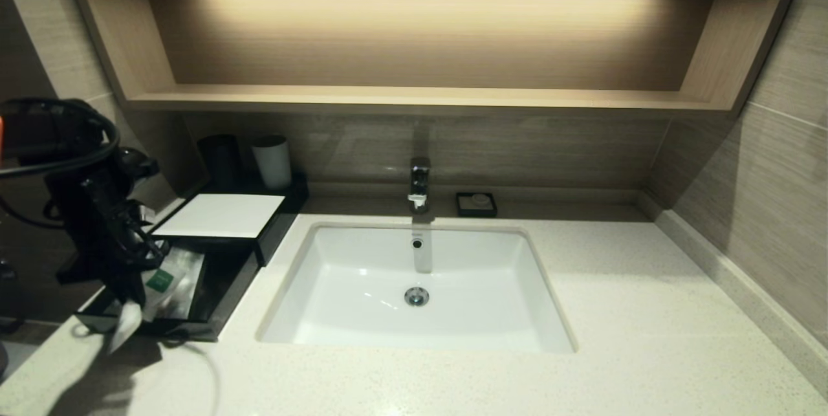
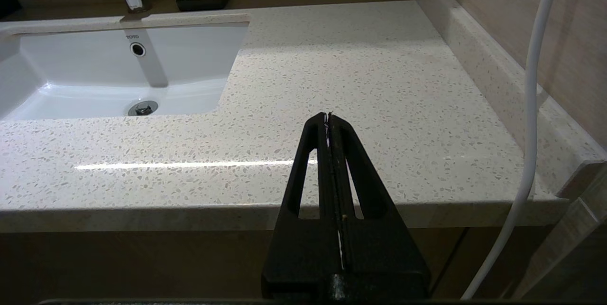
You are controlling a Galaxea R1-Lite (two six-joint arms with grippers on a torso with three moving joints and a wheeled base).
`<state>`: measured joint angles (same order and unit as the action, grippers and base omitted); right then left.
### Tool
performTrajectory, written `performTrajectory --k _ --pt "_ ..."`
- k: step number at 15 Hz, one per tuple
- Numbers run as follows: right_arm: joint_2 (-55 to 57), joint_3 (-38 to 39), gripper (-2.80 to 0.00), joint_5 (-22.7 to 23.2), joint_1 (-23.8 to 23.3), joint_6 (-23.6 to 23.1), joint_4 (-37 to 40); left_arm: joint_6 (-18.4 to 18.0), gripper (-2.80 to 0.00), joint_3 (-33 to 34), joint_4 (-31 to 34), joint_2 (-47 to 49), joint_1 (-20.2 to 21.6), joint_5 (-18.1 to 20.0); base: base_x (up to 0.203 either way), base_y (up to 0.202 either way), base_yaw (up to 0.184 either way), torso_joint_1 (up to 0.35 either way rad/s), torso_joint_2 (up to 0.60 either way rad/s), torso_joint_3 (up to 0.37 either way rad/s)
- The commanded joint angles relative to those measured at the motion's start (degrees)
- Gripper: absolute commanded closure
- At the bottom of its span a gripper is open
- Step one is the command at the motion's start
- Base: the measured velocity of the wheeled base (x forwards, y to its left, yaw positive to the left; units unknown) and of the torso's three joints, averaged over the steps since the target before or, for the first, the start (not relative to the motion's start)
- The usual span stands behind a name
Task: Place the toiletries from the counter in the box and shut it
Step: Place the bathroom toiletry into the drawer
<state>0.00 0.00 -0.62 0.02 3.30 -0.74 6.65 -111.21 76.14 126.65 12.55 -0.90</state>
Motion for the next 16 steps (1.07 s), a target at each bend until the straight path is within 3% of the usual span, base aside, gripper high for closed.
performTrajectory --k 1,5,9,16 --pt "0.0 0.0 0.0 0.0 0.0 0.0 0.0 -0.1 0.0 -0.6 -1.7 2.8 -0.6 0.0 0.0 0.0 0.0 0.0 0.0 0.0" --pt "0.0 0.0 0.0 0.0 0.1 0.0 0.0 -0.5 0.0 -0.6 -9.2 2.7 -1.3 1.7 0.0 0.0 0.0 0.0 0.0 0.0" --pt "0.0 0.0 0.0 0.0 0.1 0.0 0.0 -1.0 0.0 -0.9 -12.4 1.8 -2.6 1.8 0.0 0.0 0.0 0.0 0.0 0.0" --pt "0.0 0.0 0.0 0.0 0.0 0.0 0.0 -1.1 0.0 -0.7 -12.2 3.1 -3.5 1.9 0.0 0.0 0.0 0.0 0.0 0.0"
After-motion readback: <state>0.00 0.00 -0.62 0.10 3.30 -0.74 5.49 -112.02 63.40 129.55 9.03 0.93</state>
